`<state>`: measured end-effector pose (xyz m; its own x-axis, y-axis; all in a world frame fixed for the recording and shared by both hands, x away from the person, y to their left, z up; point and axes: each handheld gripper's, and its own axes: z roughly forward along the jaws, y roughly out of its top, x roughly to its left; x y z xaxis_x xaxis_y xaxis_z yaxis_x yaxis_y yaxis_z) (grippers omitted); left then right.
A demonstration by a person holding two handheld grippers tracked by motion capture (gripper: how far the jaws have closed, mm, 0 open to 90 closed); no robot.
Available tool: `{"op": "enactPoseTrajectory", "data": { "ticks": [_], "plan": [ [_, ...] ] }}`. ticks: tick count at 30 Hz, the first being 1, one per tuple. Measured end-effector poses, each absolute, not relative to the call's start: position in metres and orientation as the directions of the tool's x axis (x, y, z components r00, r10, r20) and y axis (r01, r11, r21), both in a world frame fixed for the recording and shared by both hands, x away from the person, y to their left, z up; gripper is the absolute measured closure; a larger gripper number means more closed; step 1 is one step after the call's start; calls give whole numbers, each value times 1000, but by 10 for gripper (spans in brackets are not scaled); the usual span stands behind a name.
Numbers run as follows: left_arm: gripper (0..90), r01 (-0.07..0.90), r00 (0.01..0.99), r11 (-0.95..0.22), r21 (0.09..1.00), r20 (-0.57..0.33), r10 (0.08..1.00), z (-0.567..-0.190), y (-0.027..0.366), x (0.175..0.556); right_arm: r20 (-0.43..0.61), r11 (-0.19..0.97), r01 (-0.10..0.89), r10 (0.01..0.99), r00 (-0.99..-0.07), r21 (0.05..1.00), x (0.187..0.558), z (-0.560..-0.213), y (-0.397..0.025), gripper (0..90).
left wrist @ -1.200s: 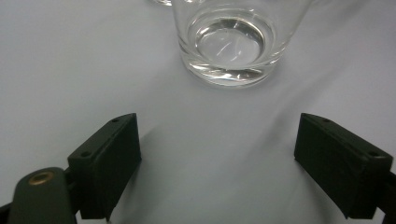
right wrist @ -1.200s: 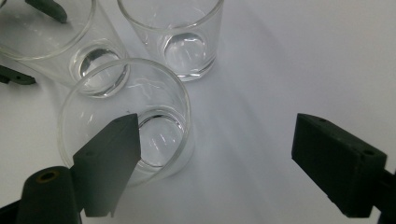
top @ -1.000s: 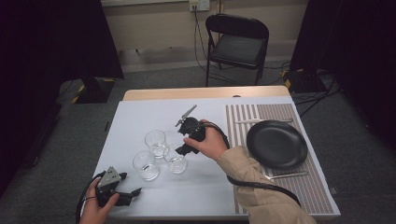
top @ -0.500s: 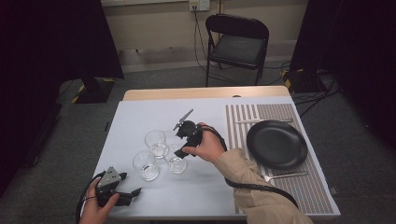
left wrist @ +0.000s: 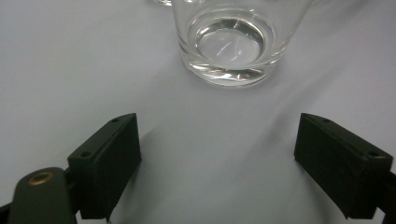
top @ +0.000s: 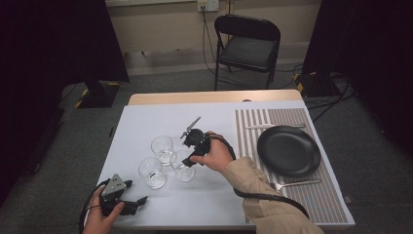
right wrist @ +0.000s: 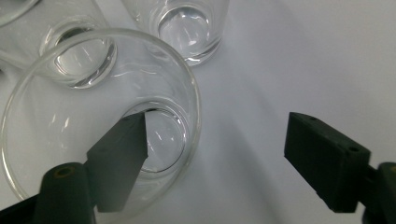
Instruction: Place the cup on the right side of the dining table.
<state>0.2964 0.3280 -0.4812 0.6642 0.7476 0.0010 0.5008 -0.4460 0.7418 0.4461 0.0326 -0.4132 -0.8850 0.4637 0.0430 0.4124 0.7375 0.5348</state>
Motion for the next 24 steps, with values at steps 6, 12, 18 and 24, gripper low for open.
{"op": "enactPoseTrajectory", "data": {
  "ticks": [6, 12, 18, 24],
  "plan": [
    [136, 501, 665, -448, 741, 2, 747, -481, 328, 296, 62, 737, 403, 443, -894, 542, 445, -415, 34, 361],
    [136, 501, 664, -446, 742, 1, 748, -481, 328, 296, 80, 754, 400, 424, -902, 521, 441, -416, 37, 480],
    [136, 501, 664, -446, 742, 1, 747, -481, 328, 296, 88, 768, 405, 419, -904, 496, 439, -419, 33, 576],
    [136, 501, 664, -445, 742, 0, 748, -481, 328, 296, 96, 770, 415, 425, -900, 484, 438, -420, 28, 654]
  ]
}}
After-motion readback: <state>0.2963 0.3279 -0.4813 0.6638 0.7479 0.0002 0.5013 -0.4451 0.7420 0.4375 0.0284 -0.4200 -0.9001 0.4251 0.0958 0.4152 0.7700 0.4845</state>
